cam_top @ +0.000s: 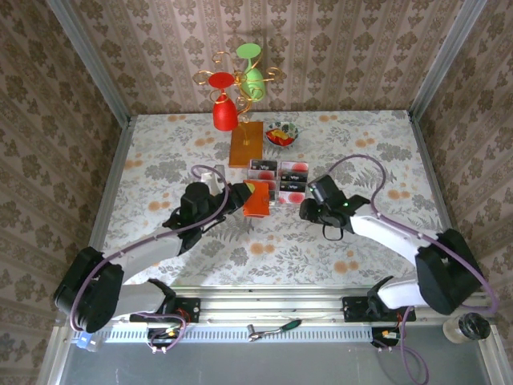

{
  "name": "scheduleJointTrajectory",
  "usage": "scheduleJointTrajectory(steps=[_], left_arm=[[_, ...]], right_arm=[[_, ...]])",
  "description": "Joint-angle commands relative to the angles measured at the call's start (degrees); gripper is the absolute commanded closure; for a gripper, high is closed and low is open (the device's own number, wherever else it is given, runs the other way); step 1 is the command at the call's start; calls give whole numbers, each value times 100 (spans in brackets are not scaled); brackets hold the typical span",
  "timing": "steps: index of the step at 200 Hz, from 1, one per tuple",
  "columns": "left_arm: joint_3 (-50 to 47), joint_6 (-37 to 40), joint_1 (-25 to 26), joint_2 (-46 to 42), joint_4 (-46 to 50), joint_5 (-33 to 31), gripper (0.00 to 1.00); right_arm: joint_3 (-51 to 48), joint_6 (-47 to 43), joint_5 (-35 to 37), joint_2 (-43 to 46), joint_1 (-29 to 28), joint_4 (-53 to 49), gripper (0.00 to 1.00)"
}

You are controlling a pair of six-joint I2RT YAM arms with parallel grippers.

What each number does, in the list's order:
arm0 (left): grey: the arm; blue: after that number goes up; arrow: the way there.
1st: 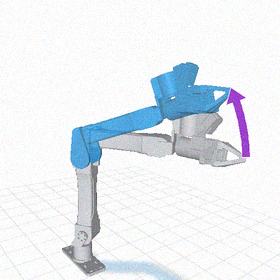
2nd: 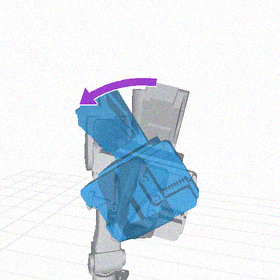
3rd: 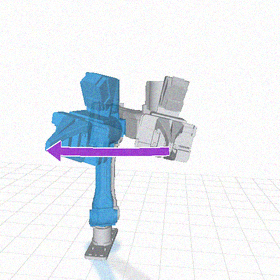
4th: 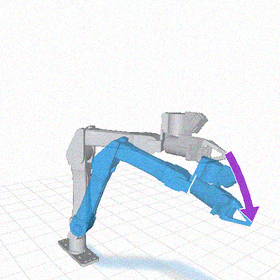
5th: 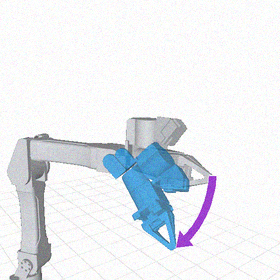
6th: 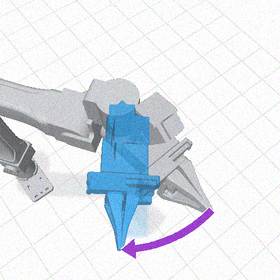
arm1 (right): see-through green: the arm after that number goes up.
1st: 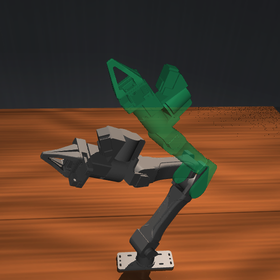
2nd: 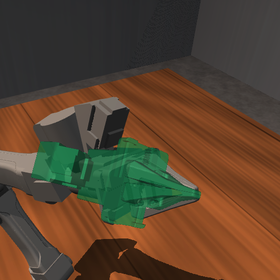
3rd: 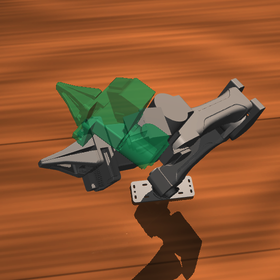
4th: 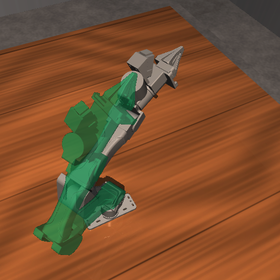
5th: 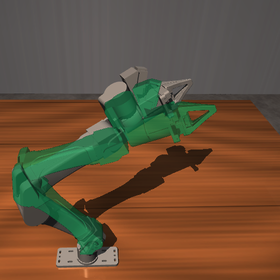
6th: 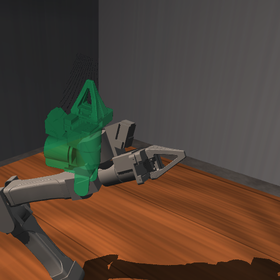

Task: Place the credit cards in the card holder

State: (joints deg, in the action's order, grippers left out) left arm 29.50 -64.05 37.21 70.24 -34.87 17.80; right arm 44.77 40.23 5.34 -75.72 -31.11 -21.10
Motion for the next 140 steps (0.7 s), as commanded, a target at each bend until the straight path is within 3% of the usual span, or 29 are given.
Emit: scheduleJointTrajectory(steps=[1, 25, 75, 140], left_arm=[[239, 90, 32, -72, -56, 14, 100], [265, 147, 92, 5, -21, -33, 100], [285, 191, 155, 111, 47, -92, 100], [403, 214, 181, 235, 19, -66, 100]], right_arm=[[50, 7, -500, 573, -39, 118, 49], [302, 196, -985, 633, -299, 479, 50], [1544, 3, -806, -86, -1062, 206, 54], [1784, 72, -747, -725, -1208, 317, 58]])
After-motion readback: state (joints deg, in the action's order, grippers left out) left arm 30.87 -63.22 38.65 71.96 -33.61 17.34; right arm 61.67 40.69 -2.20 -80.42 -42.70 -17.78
